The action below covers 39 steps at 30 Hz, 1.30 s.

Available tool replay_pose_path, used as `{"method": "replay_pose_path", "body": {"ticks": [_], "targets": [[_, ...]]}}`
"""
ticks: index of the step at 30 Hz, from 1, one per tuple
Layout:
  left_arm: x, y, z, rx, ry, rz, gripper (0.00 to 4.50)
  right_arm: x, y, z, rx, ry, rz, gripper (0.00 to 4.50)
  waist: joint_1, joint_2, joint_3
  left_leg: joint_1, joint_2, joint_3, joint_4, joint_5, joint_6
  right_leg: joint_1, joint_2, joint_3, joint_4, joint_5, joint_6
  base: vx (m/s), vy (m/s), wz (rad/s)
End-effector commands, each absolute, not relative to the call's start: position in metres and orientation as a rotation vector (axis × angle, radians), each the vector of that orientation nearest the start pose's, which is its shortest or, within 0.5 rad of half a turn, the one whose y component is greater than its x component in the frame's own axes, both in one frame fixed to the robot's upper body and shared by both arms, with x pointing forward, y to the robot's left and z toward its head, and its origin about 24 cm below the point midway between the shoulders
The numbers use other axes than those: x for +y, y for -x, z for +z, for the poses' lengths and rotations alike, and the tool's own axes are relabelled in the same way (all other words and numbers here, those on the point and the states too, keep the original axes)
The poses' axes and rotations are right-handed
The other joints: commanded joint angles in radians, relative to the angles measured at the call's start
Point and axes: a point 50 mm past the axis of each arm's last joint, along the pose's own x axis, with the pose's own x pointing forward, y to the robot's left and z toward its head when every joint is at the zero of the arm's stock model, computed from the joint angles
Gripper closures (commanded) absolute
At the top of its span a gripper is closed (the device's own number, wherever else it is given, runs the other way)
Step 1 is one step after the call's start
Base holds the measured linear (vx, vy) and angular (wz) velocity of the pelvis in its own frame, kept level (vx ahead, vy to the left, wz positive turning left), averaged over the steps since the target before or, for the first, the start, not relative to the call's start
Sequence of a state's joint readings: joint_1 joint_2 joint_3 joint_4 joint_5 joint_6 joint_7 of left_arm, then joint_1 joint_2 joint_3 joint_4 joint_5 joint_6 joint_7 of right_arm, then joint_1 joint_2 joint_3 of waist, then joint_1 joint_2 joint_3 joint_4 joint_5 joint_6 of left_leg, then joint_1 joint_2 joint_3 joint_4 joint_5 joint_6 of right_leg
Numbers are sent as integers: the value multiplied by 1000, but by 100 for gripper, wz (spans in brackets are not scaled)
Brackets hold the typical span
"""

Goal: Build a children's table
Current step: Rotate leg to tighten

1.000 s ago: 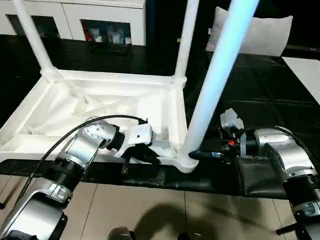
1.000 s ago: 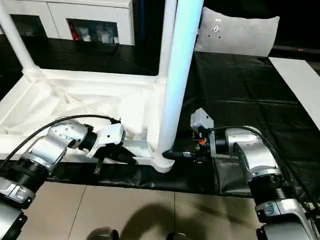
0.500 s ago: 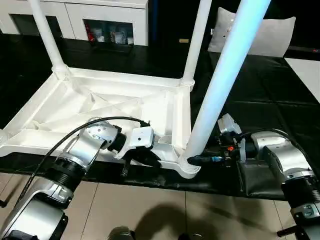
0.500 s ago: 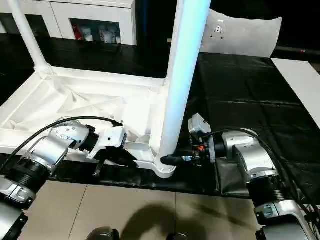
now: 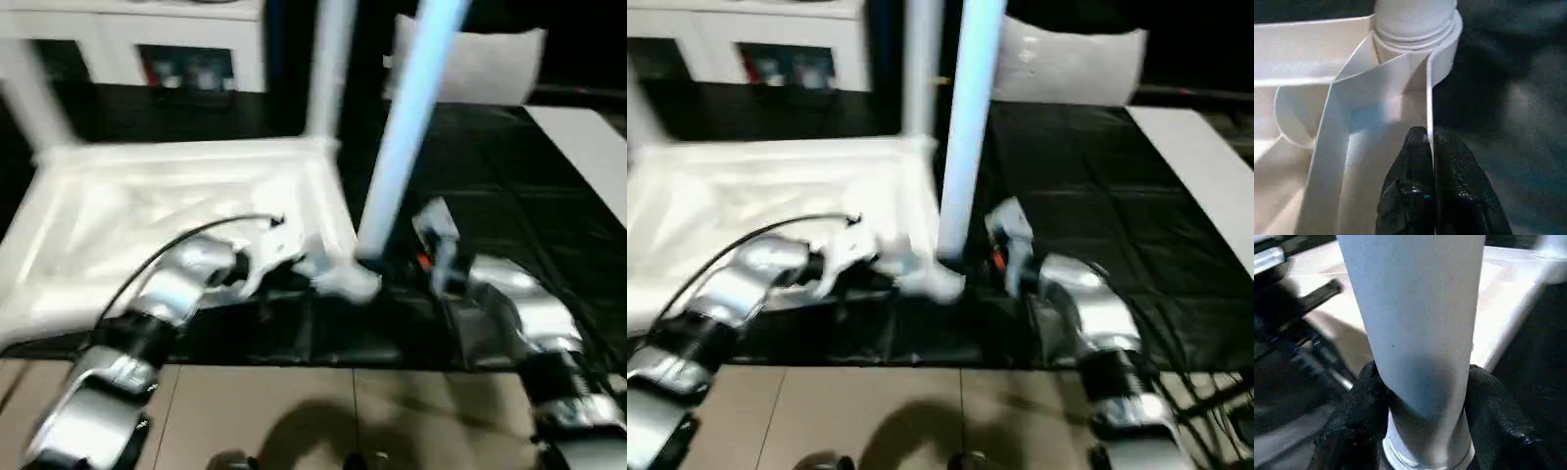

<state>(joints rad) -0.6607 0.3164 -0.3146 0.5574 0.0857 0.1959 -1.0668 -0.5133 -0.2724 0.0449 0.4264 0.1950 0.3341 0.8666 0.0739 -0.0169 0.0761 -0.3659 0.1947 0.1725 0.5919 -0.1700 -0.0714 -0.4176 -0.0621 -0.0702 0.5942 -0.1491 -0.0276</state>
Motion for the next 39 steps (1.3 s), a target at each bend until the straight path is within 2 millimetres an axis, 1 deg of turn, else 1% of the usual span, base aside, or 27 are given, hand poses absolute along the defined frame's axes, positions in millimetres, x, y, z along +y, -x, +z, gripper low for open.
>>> {"method": "replay_pose_path", "body": {"ticks": [1, 2, 3, 5, 7, 8, 9, 10, 12, 13, 14, 17, 19, 20, 21, 22, 24, 25, 26, 27, 28, 30, 32, 33, 36, 37, 39], "targets": [[93, -335, 82, 340, -480, -1247, 450, -129, -325, 55, 380, -1, 886, 257, 5, -5, -71, 6, 24, -11, -71, -230, 22, 52, -77, 41, -88, -457, -116, 0, 0, 0], [86, -337, 84, 335, -467, -1202, 450, -125, -329, 52, 422, 14, 813, 257, 4, 2, -74, 8, 25, -10, -69, -213, 22, 53, -75, 43, -82, -419, -129, 0, 0, 0], [71, -339, 88, 328, -439, -1135, 450, -114, -338, 49, 466, 55, 688, 257, -3, -6, -68, 2, 24, -10, -72, -208, 20, 53, -72, 42, -80, -398, -140, 0, 0, 0], [64, -340, 89, 329, -434, -1114, 450, -107, -341, 49, 471, 70, 651, 257, -6, -5, -69, 9, 23, -10, -71, -214, 11, 53, -76, 41, -84, -421, -139, 0, 0, 0], [59, -341, 89, 326, -437, -1100, 450, -102, -342, 49, 465, 60, 640, 257, -6, -3, -68, 7, 23, -10, -71, -219, 17, 54, -78, 42, -89, -433, -130, 0, 0, 0], [58, -342, 89, 324, -436, -1092, 450, -100, -342, 49, 455, 49, 638, 257, -6, -3, -71, 6, 24, -10, -72, -212, 22, 55, -77, 43, -86, -404, -131, 0, 0, 0], [58, -342, 88, 324, -436, -1090, 450, -100, -342, 49, 450, 45, 638, 203, -7, -1, -71, 6, 25, -10, -72, -208, 26, 54, -75, 44, -84, -368, -140, 0, 0, 0], [58, -342, 88, 324, -436, -1089, 450, -100, -342, 50, 448, 45, 640, 190, -6, -1, -72, 6, 25, -9, -72, -207, 28, 56, -75, 44, -82, -353, -144, 0, 0, 0], [59, -342, 88, 327, -440, -1081, 450, -103, -342, 52, 418, 49, 663, 188, -6, 0, -69, 7, 25, -9, -73, -222, 32, 55, -74, 44, -83, -346, -151, 0, 0, 0], [61, -343, 87, 331, -444, -1071, 450, -105, -341, 55, 397, 44, 679, 181, -6, 0, -68, 6, 24, -8, -73, -224, 32, 56, -75, 44, -84, -351, -151, 0, 0, 0], [63, -343, 87, 333, -448, -1068, 450, -107, -341, 56, 385, 40, 689, 156, -3, 0, -69, 8, 25, -8, -72, -228, 34, 56, -76, 45, -86, -358, -149, 0, 0, 0], [69, -343, 84, 338, -471, -1067, 450, -117, -340, 61, 350, 29, 708, 141, 2, -1, -69, 7, 26, -9, -73, -227, 38, 58, -76, 45, -86, -359, -145, 0, 0, 0], [79, -341, 81, 349, -489, -1091, 450, -134, -336, 64, 314, 44, 754, 115, 6, -2, -69, 8, 27, -9, -73, -229, 41, 57, -77, 44, -85, -357, -146, 0, 0, 0], [85, -340, 80, 344, -508, -1112, 450, -141, -333, 66, 291, 67, 795, 115, 9, -1, -66, 9, 27, -7, -73, -236, 49, 56, -78, 46, -89, -365, -139, 0, 0, 0], [85, -340, 80, 341, -512, -1117, 450, -142, -333, 66, 285, 71, 803, 98, 13, -3, -67, 7, 27, -6, -72, -236, 53, 57, -77, 45, -88, -369, -136, 0, 0, 0], [91, -339, 79, 348, -526, -1139, 450, -149, -329, 68, 256, 98, 857, 98, 15, -2, -67, 6, 27, -7, -73, -234, 54, 57, -79, 45, -88, -369, -137, 0, 0, 0], [99, -337, 77, 356, -540, -1167, 450, -158, -325, 69, 244, 114, 901, 71, 14, -3, -66, 5, 28, -8, -74, -242, 56, 57, -78, 44, -87, -376, -138, 0, 0, 0], [104, -334, 77, 355, -549, -1206, 450, -166, -321, 69, 248, 124, 938, 71, 15, -4, -68, 7, 29, -8, -74, -244, 58, 58, -78, 43, -88, -381, -138, 0, 0, 0], [107, -331, 76, 359, -557, -1233, 450, -171, -318, 70, 250, 134, 964, 58, 16, -4, -66, 6, 30, -9, -74, -244, 60, 58, -79, 44, -89, -390, -137, 0, 0, 0], [107, -331, 76, 359, -557, -1233, 450, -171, -318, 70, 250, 134, 964, 58, 17, -4, -66, 6, 31, -10, -75, -245, 61, 59, -79, 44, -89, -394, -137, 0, 0, 0], [110, -329, 76, 364, -570, -1258, 450, -174, -316, 71, 251, 145, 991, 50, 16, -3, -64, 7, 30, -8, -75, -243, 61, 55, -77, 44, -89, -394, -140, 0, 0, 0], [116, -324, 74, 352, -606, -1333, 450, -181, -309, 73, 268, 142, 1080, 50, 16, -3, -64, 9, 31, -8, -75, -259, 67, 55, -77, 42, -90, -410, -142, 0, 0, 0], [124, -319, 73, 367, -652, -1404, 450, -187, -306, 76, 270, 161, 1149, 50, 17, -6, -65, 7, 33, -7, -74, -253, 68, 55, -77, 43, -90, -410, -142, 0, 0, 0], [127, -316, 72, 377, -665, -1432, 450, -188, -305, 78, 264, 171, 1170, 50, 19, -5, -66, 8, 33, -8, -74, -251, 68, 56, -78, 43, -88, -409, -144, 0, 0, 0], [129, -310, 72, 376, -684, -1516, 450, -189, -301, 81, 276, 125, 1269, 50, 23, -3, -63, 10, 37, -6, -75, -260, 69, 52, -76, 42, -87, -417, -154, 0, 0, 0], [129, -309, 73, 375, -685, -1532, 450, -189, -300, 81, 278, 120, 1293, 65, 24, -3, -63, 10, 38, -6, -75, -262, 68, 52, -77, 42, -87, -420, -155, 0, 0, 0], [129, -306, 73, 366, -691, -1572, 450, -187, -299, 81, 299, 115, 1338, 74, 29, -5, -65, 11, 39, -5, -75, -258, 64, 52, -79, 43, -86, -419, -158, 0, 0, 0]]}}
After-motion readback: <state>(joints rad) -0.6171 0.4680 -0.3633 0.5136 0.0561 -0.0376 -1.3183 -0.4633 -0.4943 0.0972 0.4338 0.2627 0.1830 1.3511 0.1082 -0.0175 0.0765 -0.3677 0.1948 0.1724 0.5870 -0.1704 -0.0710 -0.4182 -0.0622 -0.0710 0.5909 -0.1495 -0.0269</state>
